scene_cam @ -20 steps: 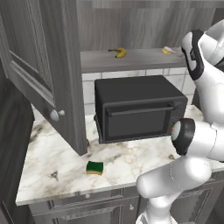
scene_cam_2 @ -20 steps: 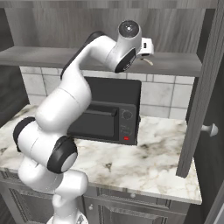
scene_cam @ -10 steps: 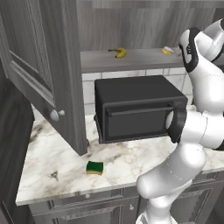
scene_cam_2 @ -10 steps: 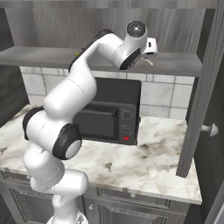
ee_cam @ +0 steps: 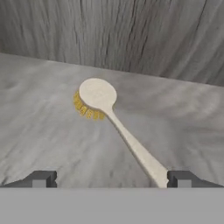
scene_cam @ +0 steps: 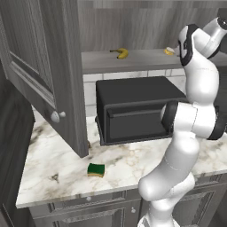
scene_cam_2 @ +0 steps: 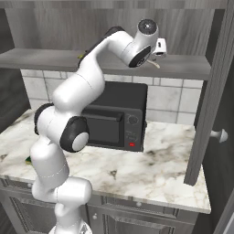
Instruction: Pick the sponge and dish brush from the cabinet and place them on the counter.
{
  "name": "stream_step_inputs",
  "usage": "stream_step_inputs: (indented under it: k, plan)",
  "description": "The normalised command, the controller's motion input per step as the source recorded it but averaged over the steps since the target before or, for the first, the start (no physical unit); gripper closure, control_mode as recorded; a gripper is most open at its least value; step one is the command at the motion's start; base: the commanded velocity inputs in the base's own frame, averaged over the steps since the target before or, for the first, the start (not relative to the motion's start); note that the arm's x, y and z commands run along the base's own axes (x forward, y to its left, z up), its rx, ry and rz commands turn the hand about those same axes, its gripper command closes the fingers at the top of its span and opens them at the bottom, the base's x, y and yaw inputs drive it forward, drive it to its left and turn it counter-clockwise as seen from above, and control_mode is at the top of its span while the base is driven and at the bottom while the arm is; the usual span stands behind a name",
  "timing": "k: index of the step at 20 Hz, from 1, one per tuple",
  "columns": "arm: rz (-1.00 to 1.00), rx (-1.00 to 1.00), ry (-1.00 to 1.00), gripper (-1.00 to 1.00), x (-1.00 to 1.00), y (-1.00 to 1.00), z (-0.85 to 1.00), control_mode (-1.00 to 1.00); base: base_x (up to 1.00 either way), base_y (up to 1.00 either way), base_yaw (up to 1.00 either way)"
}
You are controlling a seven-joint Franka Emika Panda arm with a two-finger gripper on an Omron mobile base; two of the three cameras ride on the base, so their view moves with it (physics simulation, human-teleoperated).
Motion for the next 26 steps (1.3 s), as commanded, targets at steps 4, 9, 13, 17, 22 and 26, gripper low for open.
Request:
stream_step_inputs:
  k: [4, 9, 13, 17, 22, 26]
  plan:
    - [0.03, 0.00, 0.04, -1.00, 0.27, -0.12, -0.11, -1.00, 0.00, 0.00, 0.00]
    - [0.03, 0.00, 0.04, -1.00, 0.23, -0.14, -0.16, -1.00, 0.00, 0.00, 0.00]
    - [0.03, 0.00, 0.03, -1.00, 0.20, -0.11, -0.19, -1.00, 0.00, 0.00, 0.00]
    - [0.03, 0.00, 0.04, -1.00, 0.22, -0.07, -0.20, -1.00, 0.00, 0.00, 0.00]
    - [0.03, 0.00, 0.04, -1.00, 0.24, -0.07, -0.20, -1.00, 0.00, 0.00, 0.00]
    - [0.03, 0.00, 0.04, -1.00, 0.20, -0.06, -0.23, -1.00, 0.00, 0.00, 0.00]
